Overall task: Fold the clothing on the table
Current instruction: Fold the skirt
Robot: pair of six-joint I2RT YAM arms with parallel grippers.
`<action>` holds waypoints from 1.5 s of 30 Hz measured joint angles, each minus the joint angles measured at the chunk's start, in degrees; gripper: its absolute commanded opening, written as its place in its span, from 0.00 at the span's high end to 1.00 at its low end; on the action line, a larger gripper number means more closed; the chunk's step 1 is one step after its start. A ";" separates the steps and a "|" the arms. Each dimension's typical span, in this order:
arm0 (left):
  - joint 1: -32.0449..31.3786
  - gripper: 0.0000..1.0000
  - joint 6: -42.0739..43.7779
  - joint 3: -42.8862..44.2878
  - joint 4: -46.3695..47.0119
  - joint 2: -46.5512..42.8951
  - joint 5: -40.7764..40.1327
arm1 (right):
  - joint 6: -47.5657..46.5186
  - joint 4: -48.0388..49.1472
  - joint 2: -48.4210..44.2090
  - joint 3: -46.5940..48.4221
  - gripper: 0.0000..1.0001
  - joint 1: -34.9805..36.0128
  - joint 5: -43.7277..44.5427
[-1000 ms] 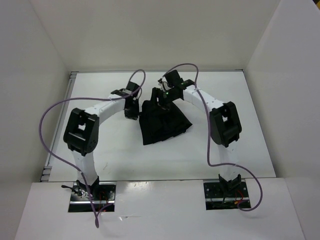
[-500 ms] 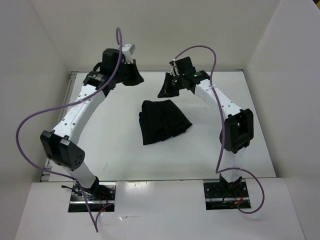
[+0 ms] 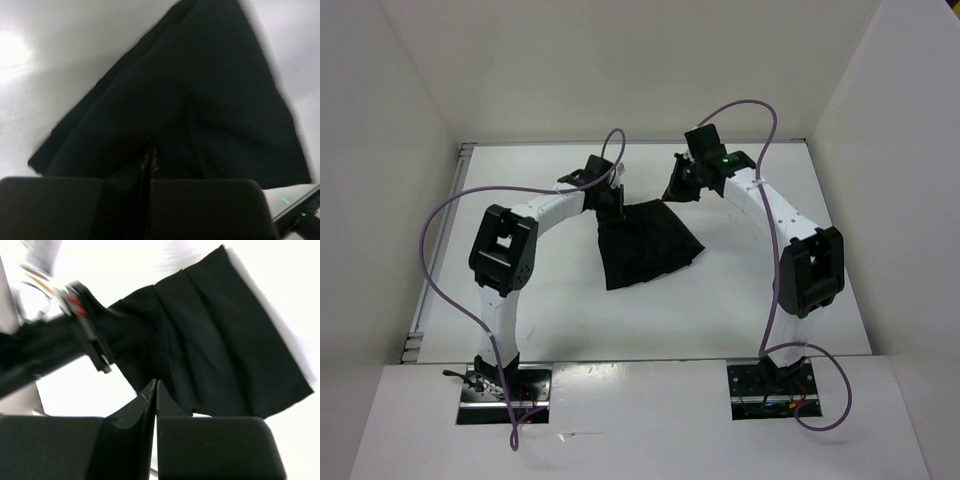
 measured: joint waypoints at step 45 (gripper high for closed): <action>-8.68 0.95 -2.03 -34.75 -2.27 -19.45 4.24 | -0.63 5.01 6.64 -21.81 0.79 0.92 -5.01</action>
